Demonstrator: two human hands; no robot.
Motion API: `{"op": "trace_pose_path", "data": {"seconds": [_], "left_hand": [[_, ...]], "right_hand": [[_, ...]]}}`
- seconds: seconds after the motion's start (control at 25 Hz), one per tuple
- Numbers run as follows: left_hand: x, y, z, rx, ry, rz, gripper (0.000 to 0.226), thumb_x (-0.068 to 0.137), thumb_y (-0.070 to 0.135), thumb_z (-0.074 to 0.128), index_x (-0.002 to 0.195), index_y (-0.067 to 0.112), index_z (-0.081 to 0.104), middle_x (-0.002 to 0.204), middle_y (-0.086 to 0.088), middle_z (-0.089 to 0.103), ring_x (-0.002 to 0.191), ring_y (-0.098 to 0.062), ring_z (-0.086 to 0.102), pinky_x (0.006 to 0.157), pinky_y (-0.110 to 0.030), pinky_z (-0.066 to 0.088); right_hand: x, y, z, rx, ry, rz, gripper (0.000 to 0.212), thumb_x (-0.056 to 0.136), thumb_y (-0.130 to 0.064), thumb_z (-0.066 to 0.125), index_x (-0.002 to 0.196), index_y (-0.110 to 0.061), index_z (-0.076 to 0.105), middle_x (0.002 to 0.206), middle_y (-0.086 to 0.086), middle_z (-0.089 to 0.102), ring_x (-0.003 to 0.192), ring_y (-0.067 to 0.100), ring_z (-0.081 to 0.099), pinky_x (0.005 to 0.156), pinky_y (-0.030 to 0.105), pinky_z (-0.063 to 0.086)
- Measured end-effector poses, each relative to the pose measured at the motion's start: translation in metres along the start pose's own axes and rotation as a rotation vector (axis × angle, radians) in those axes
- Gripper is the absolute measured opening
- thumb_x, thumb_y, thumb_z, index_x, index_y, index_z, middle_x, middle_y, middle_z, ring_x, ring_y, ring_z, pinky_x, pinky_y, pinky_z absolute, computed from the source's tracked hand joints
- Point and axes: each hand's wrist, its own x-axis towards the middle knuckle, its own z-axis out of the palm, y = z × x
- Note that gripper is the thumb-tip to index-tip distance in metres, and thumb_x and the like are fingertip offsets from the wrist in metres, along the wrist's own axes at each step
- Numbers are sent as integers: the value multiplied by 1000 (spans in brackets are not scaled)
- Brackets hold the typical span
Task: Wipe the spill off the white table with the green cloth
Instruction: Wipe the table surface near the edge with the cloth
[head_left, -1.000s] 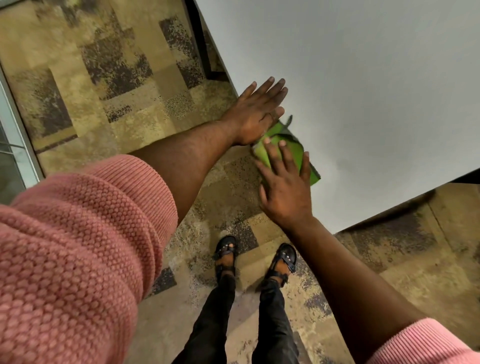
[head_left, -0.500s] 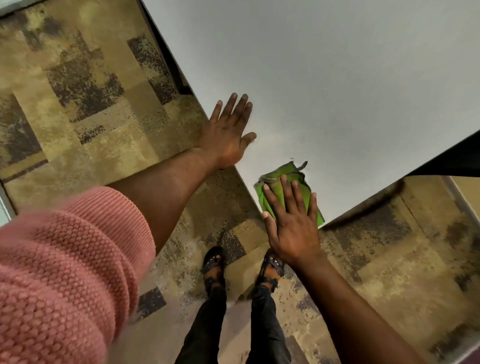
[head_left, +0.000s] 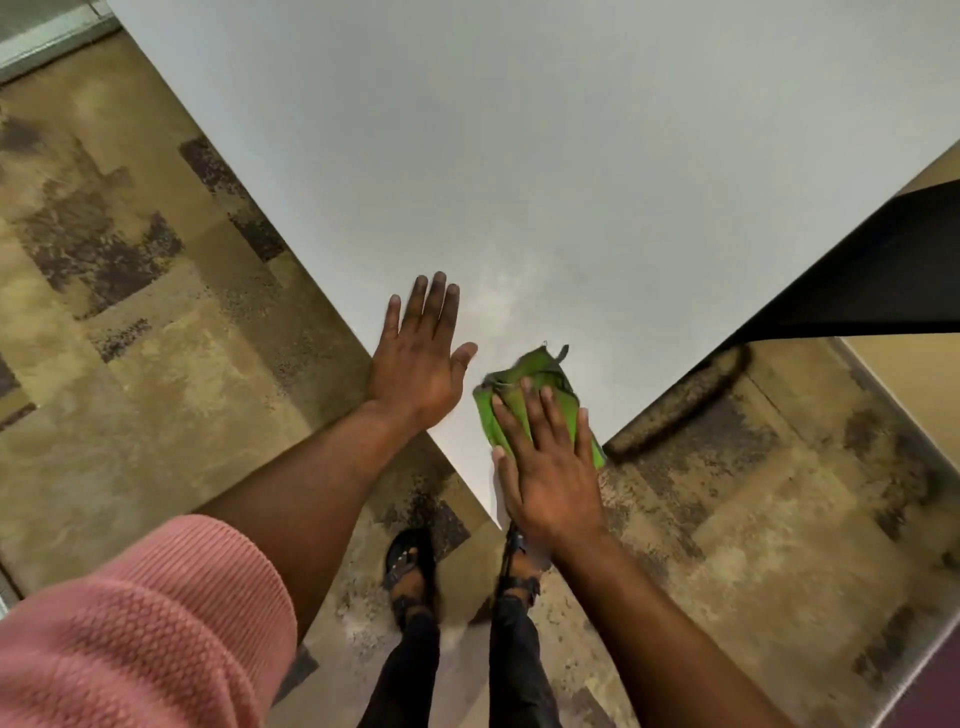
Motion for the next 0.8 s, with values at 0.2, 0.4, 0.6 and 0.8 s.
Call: {"op": "trace_pose_path", "data": {"seconds": [0.2, 0.4, 0.6, 0.8], "left_hand": [[1, -1, 6, 42, 23, -2, 73, 107, 50, 18, 163, 11, -6, 173, -10, -9, 160, -25, -9, 130, -51, 1], [2, -1, 5, 52, 32, 4, 72, 107, 49, 15, 164, 8, 0, 173, -12, -4, 160, -26, -5, 130, -51, 2], [0, 1, -1, 31, 26, 12, 72, 108, 50, 16, 163, 7, 1, 173, -12, -3, 160, -26, -5, 129, -51, 4], [1, 0, 2, 35, 42, 16, 73, 106, 50, 12, 164, 7, 2, 173, -12, -1, 160, -25, -3, 129, -52, 7]], "right_hand": [[101, 45, -32, 96, 87, 203, 60, 106, -43, 28, 165, -36, 21, 176, -1, 13, 162, 23, 6, 128, 62, 4], [128, 18, -26, 96, 158, 181, 63, 103, -35, 36, 165, -30, 26, 175, 2, 18, 162, 27, 11, 126, 64, 4], [45, -6, -8, 56, 46, -55, 62, 102, -38, 39, 163, -31, 31, 175, 0, 17, 163, 22, 8, 126, 63, 10], [127, 17, -32, 134, 108, 61, 61, 103, -31, 40, 163, -34, 29, 173, -1, 24, 162, 22, 13, 128, 59, 4]]}}
